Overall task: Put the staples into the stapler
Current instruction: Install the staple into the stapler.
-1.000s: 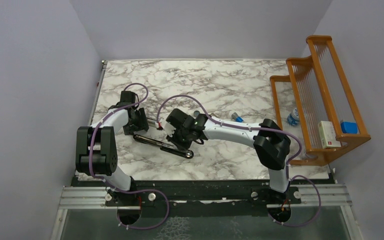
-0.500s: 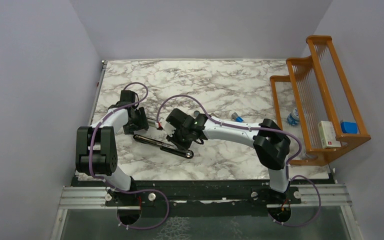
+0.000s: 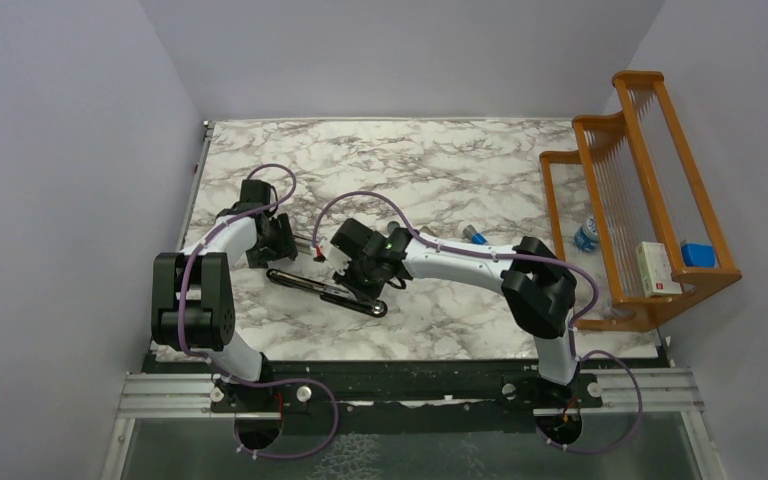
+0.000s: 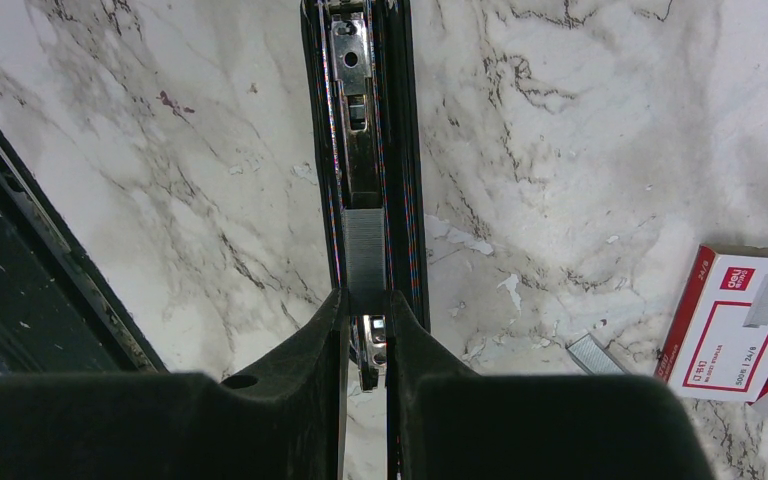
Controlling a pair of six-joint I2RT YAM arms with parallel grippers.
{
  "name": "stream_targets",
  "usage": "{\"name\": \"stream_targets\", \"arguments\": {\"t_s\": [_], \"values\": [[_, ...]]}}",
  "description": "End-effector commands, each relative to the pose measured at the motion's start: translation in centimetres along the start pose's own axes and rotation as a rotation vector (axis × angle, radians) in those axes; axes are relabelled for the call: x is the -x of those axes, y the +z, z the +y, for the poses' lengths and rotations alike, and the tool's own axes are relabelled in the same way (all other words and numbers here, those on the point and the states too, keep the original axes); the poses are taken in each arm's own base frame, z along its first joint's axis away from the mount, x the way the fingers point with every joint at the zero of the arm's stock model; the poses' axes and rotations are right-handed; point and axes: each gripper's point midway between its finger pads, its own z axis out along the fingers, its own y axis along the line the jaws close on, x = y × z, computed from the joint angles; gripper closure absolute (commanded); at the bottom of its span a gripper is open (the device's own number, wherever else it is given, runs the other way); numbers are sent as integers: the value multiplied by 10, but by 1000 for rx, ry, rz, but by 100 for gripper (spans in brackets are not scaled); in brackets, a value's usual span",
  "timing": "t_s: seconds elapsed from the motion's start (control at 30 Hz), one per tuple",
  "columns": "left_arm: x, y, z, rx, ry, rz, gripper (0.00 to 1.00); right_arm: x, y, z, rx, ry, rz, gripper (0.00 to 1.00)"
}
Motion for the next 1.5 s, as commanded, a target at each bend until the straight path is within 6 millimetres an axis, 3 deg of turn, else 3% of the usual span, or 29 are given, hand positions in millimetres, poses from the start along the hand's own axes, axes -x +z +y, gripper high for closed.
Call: {"name": "stream_targets", "arguments": {"t_s": [0.0, 1.0, 1.47], "values": [[6, -1, 1, 19, 1, -9, 34, -1, 1, -3, -18, -1, 22, 82], [7, -2, 1, 18, 1, -11, 33, -6, 8, -2, -5, -5, 66, 81], [7, -1, 1, 18, 0, -10, 34, -1, 10, -3, -3, -9, 61, 75]]}}
